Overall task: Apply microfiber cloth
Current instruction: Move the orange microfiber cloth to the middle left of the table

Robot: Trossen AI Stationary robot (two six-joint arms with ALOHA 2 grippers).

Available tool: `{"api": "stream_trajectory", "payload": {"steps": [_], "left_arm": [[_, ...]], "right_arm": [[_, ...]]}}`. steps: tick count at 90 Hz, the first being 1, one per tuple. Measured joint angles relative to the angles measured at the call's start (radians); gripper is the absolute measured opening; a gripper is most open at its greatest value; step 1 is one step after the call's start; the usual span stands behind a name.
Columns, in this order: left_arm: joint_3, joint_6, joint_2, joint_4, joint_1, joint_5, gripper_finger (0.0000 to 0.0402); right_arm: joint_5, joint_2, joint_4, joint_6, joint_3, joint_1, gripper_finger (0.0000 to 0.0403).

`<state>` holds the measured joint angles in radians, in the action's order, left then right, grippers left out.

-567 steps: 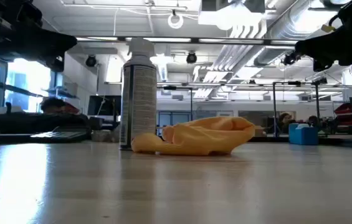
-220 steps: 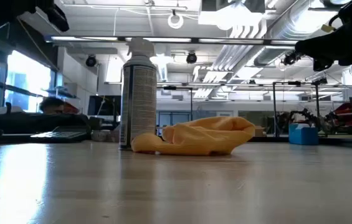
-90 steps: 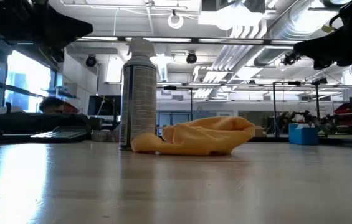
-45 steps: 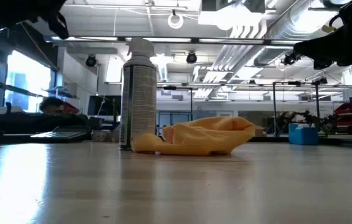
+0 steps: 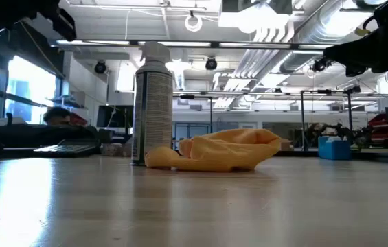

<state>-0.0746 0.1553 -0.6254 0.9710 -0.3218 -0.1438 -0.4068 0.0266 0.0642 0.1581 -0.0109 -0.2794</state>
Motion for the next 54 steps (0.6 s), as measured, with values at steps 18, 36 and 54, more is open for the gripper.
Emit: {"api": "stream_trajectory", "payload": {"steps": [18, 36, 54], "left_arm": [[0.0, 0.009, 0.0, -0.014, 0.0, 0.038, 0.0], [0.0, 0.007, 0.0, -0.014, 0.0, 0.088, 0.0], [0.0, 0.0, 0.0, -0.016, 0.0, 0.088, 0.0]], "right_arm": [[0.0, 0.0, 0.0, 0.0, 0.0, 0.0, 0.0], [0.0, 0.0, 0.0, 0.0, 0.0, 0.0, 0.0], [0.001, 0.0, 0.0, 0.0, 0.0, 0.0, 0.0]]}}
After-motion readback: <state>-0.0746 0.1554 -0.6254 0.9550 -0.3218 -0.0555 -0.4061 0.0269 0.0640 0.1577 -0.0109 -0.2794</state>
